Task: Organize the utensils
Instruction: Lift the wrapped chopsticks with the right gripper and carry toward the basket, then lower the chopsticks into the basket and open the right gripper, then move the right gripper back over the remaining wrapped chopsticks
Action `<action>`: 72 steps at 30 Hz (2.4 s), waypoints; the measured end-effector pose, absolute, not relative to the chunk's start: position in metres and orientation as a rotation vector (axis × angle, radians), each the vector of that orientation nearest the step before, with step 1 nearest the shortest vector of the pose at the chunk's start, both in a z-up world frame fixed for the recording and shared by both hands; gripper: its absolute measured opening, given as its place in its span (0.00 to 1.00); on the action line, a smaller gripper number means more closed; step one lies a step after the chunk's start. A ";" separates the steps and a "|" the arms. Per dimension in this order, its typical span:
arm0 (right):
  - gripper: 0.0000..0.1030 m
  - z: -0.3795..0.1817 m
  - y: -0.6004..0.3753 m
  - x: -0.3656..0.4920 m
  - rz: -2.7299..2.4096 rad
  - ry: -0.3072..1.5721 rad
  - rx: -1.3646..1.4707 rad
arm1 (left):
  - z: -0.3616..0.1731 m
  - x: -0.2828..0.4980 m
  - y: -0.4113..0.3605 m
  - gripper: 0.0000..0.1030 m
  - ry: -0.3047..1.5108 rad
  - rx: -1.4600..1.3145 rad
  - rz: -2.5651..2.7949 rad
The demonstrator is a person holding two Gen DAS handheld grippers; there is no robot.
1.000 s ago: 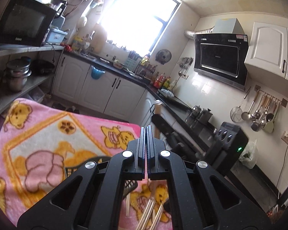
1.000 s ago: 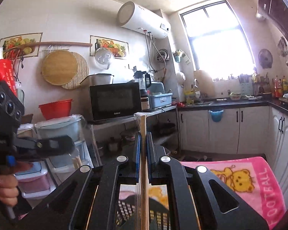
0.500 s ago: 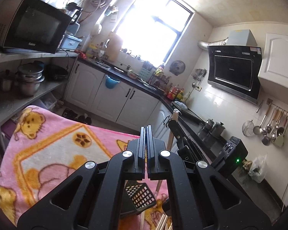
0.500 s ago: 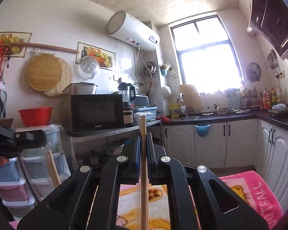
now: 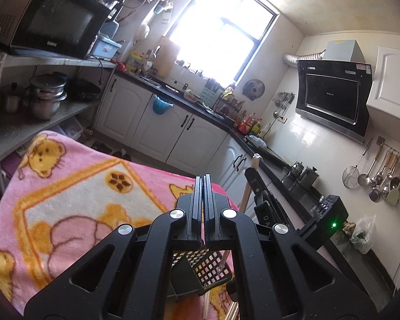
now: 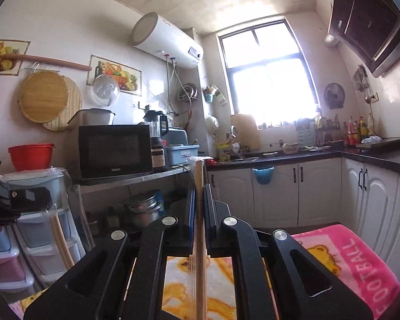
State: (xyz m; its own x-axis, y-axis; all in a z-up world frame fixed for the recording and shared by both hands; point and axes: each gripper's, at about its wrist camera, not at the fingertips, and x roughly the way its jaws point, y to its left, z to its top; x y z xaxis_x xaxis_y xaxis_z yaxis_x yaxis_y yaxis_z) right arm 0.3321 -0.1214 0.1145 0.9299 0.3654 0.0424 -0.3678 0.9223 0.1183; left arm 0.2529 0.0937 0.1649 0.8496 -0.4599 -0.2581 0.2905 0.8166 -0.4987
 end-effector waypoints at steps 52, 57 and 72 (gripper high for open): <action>0.62 0.083 -0.171 0.242 0.436 0.226 0.090 | 0.110 0.204 0.090 0.37 0.459 -0.437 -0.297; 0.67 0.080 -0.172 0.234 0.444 0.250 0.074 | 0.110 0.196 0.091 0.56 0.453 -0.425 -0.286; 0.72 0.065 -0.171 0.207 0.460 0.311 0.015 | 0.093 0.174 0.085 0.86 0.482 -0.370 -0.219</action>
